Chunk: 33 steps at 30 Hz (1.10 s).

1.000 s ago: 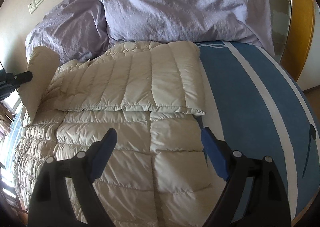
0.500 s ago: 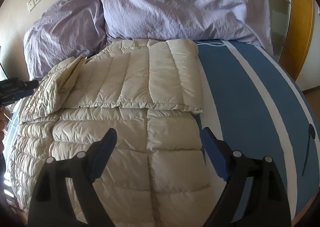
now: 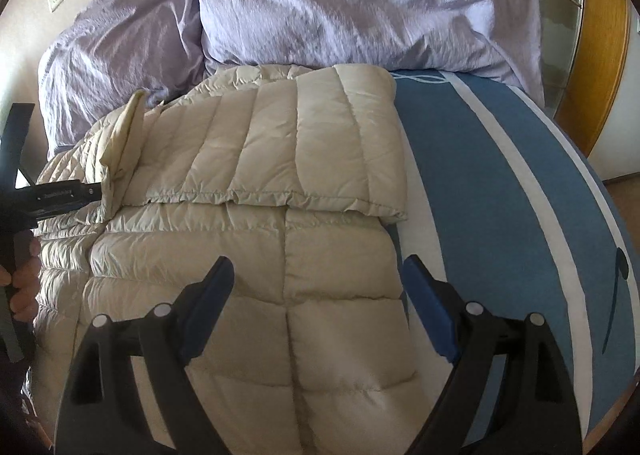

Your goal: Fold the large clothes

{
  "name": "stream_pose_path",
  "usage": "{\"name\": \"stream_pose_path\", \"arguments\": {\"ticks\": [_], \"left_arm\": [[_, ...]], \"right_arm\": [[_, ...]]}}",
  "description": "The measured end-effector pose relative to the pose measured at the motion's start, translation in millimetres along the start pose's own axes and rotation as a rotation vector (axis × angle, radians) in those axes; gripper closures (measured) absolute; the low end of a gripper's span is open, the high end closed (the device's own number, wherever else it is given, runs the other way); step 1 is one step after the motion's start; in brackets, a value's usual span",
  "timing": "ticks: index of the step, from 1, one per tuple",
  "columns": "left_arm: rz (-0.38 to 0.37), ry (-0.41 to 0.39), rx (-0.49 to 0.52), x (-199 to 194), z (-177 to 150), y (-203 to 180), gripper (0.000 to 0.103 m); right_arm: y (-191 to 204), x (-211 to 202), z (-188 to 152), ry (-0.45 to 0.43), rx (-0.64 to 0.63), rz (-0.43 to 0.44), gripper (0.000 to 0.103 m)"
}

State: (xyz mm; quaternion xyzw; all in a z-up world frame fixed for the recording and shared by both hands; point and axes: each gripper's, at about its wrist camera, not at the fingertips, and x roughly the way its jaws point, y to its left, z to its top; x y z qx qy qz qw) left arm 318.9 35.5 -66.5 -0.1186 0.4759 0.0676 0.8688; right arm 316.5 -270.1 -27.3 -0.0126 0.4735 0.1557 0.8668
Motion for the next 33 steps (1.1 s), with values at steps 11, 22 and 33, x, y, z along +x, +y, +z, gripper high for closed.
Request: {"name": "stream_pose_path", "arguments": {"ticks": [11,22,33], "left_arm": [[-0.02,-0.089,0.043,-84.4,-40.8,50.9,0.041],[0.08,-0.099,0.004,-147.7,-153.5,151.5,0.039],[0.013,-0.088,-0.139,-158.3,-222.1,196.5,0.039]], "right_arm": [[-5.2,-36.9,-16.5,-0.015,-0.003,0.001,0.012],[-32.3,-78.9,-80.1,0.046,0.0,0.011,0.012],[-49.2,-97.0,-127.9,0.069,0.039,-0.005,0.013]]}}
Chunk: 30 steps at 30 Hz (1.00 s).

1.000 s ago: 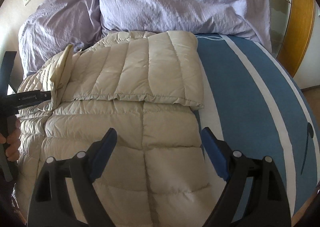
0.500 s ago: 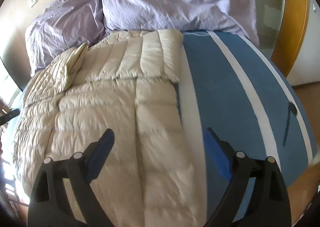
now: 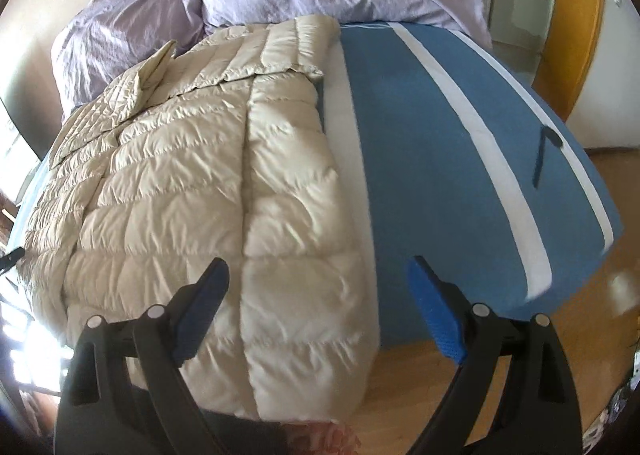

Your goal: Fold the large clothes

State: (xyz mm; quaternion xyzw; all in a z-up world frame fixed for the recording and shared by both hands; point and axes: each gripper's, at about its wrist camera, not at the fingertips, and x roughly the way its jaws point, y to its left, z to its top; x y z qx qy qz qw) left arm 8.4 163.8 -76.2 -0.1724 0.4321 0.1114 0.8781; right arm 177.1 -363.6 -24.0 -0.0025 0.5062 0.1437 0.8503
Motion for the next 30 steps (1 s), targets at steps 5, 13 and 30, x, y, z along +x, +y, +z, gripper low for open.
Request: {"name": "stream_pose_path", "arguments": {"ticks": [5,13,30], "left_arm": [[-0.025,-0.015,0.001,-5.8,-15.6,0.1,0.039],[-0.025,-0.037,0.029,-12.7,-30.6,-6.4,0.04],[-0.01,-0.054,0.04,-18.3,-41.8,-11.3,0.066]], "right_arm": [[-3.9,-0.5,-11.6,0.008,0.021,0.023,0.02],[-1.8,-5.5,-22.4,-0.013,0.031,0.072,0.037],[-0.3,-7.3,-27.4,-0.026,0.036,0.146,0.084]]}}
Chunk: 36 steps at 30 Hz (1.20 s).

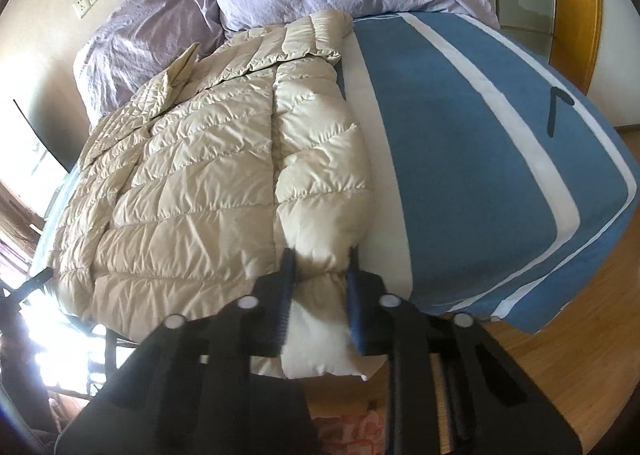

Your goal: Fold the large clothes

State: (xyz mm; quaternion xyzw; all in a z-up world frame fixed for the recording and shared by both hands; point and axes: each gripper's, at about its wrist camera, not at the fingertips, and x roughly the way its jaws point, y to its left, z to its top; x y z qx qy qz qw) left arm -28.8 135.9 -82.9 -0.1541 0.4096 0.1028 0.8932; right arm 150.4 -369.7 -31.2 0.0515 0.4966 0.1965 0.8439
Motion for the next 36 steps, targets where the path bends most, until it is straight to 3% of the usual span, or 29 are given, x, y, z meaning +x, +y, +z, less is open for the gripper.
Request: {"name": "stream_pose_path", "arguments": {"ticks": [14,24,36], "left_arm": [[-0.006,-0.005,-0.01,-3.3,-0.8,-2.9,0.096],[0.008,-0.094,0.008,-24.3,31.7,-9.0,0.099],[0.04,-0.225,0.022,-33.8,110.7,-21.1,0.099]], "right_arm": [[6.4,-11.3,7.7,-0.051,-0.011,0.008,0.097],[21.5,-32.5,41.2,-0.158,-0.035,0.007,0.097],[49.1,-37.7,112.7,-0.272,-0.084,-0.014,0.097]]}}
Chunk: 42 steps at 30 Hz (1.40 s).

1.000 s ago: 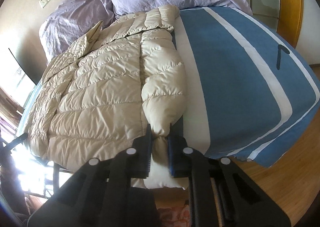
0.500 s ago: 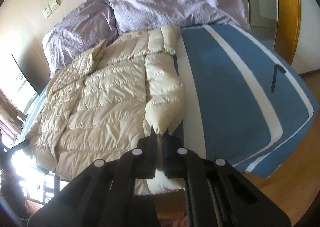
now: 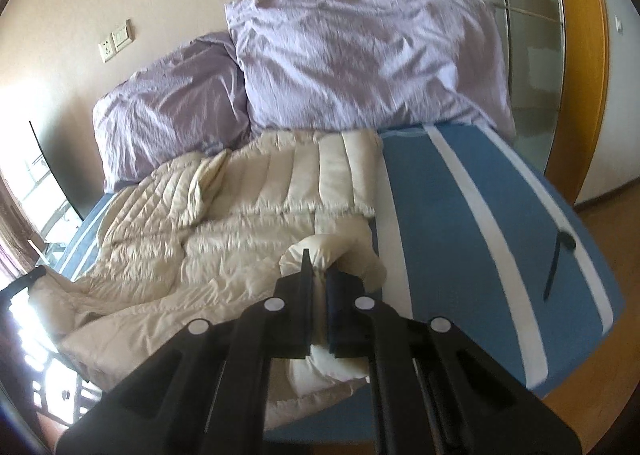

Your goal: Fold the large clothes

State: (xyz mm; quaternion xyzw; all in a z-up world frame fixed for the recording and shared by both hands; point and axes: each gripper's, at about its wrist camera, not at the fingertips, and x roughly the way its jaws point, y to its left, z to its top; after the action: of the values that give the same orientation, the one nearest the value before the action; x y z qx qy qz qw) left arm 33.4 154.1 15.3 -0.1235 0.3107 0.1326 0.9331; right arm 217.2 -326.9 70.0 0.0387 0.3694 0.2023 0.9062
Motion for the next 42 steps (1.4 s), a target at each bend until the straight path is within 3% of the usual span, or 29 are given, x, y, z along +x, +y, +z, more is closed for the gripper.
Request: {"name": "stream_pose_path", "arguments": {"ticks": [8,14,17,25,33,34,36,37,38,42], "left_arm": [[0.034,-0.048,-0.005,34.7,61.0,-1.1,0.103],[0.051,-0.001,-0.016,86.1,93.5,-3.7,0.103],[0.033,0.036,-0.042,98.4,100.0,0.4,0.103],[0.074,0.068,-0.031,99.9,107.5,14.6,0.103],[0.063,0.092,-0.029,97.2,108.2,22.8,0.102],[0.056,0.097,-0.03,97.0,107.4,23.4,0.097],[0.045,0.103,-0.028,95.2,105.2,24.5,0.076],[0.041,0.101,-0.025,94.0,104.1,24.1,0.055],[0.034,0.094,-0.023,92.0,102.9,24.4,0.044],[0.016,0.091,0.0,84.9,98.8,22.9,0.043]], "right_arm": [[8.6,49.0,56.0,-0.028,0.013,-0.016,0.097],[16.9,108.2,95.5,-0.036,0.054,-0.017,0.097],[16.5,138.1,107.7,-0.009,0.09,-0.02,0.097],[10.3,182.6,114.1,0.032,0.133,-0.064,0.097],[1.3,196.4,114.7,0.051,0.159,-0.096,0.097],[0.8,197.2,114.1,0.054,0.158,-0.098,0.097],[-0.3,198.1,112.3,0.059,0.157,-0.101,0.097],[-1.2,198.7,111.9,0.062,0.158,-0.102,0.097],[-1.9,199.2,111.4,0.065,0.161,-0.102,0.097],[-4.8,200.4,109.2,0.074,0.174,-0.103,0.097]]}}
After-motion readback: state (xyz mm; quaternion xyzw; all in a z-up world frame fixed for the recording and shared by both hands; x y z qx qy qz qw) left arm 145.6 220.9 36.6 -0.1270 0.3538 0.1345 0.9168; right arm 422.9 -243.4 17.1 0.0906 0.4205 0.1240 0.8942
